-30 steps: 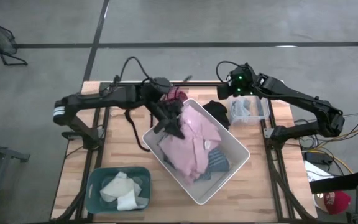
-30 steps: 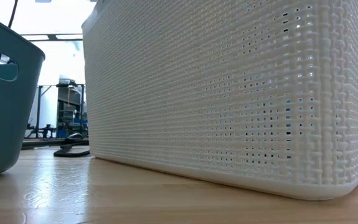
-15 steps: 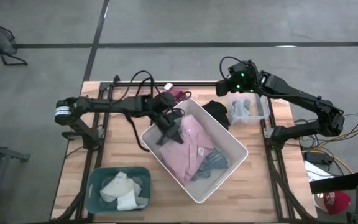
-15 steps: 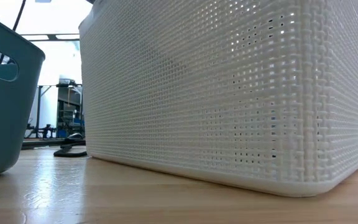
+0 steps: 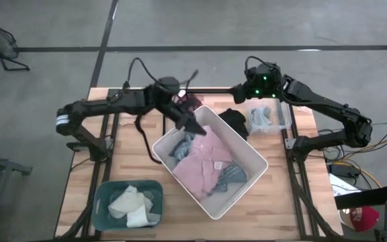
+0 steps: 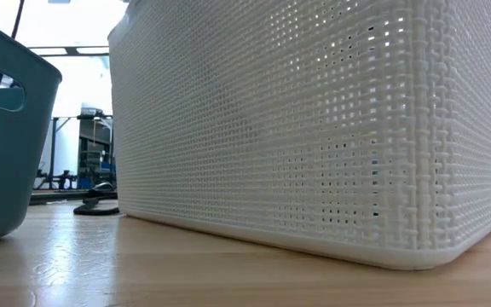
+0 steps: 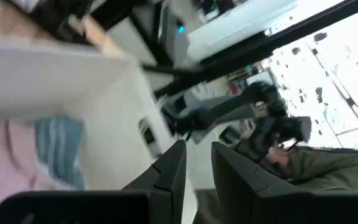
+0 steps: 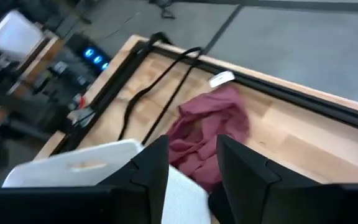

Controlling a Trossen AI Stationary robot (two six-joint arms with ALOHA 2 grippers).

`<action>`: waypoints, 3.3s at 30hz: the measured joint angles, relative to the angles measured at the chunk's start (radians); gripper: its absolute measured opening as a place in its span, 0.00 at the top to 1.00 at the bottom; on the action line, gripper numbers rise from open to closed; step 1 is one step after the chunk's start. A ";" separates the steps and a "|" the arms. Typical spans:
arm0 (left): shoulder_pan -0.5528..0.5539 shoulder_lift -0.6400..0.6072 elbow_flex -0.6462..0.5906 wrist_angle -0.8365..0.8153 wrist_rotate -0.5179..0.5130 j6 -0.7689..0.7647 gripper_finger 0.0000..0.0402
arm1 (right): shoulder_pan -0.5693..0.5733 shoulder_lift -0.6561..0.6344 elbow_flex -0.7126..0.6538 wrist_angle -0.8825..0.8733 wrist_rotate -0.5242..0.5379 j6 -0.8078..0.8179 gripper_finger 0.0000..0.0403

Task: Pick & Place Cloths
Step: Put the black shorts into the transparent bin

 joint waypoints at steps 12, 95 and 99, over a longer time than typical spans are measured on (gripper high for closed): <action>0.169 -0.002 0.172 0.003 -0.052 0.071 0.80 | -0.096 0.152 0.079 -0.161 -0.205 -0.195 0.58; 0.348 0.005 0.177 0.005 -0.214 -0.038 0.80 | -0.108 0.702 0.367 -0.566 -0.024 -0.893 0.97; 0.348 0.005 0.177 0.005 -0.214 -0.017 0.80 | -0.108 0.635 0.439 -0.592 -0.023 -0.872 0.98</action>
